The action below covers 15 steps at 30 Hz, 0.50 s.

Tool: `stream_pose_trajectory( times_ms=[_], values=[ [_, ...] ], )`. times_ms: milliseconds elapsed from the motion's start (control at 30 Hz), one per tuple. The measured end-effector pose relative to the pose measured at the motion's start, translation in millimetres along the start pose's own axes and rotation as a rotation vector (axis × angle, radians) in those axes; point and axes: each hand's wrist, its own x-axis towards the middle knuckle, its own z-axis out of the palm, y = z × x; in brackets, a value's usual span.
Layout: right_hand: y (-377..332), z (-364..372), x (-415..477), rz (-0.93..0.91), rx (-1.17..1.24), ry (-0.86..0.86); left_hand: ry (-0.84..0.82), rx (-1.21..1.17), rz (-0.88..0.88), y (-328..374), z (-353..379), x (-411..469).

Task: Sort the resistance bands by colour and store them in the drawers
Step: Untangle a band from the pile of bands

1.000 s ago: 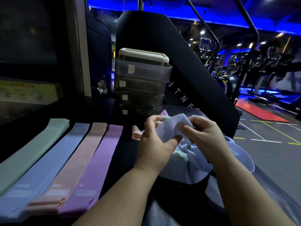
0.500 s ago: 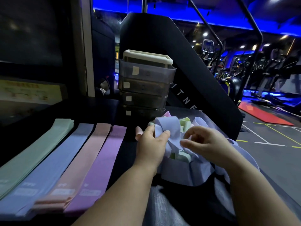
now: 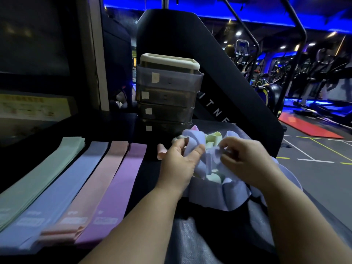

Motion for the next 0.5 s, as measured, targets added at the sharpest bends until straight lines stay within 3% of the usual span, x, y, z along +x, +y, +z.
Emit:
stream_pose_trajectory(
  times_ms=[200,300,400,500],
  values=[
    [16,-13,4,0.135,0.208,0.332,-0.232,0.208,0.077,13,-2,-16],
    [16,-23,4,0.226,0.341,0.443,-0.273,0.346,0.099,19,-3,-22],
    [18,-29,4,0.294,0.529,0.549,-0.221,0.421,0.151,19,-3,-22],
    [21,-35,4,0.327,0.681,0.603,-0.047,0.491,0.290,19,-6,-18]
  ],
)
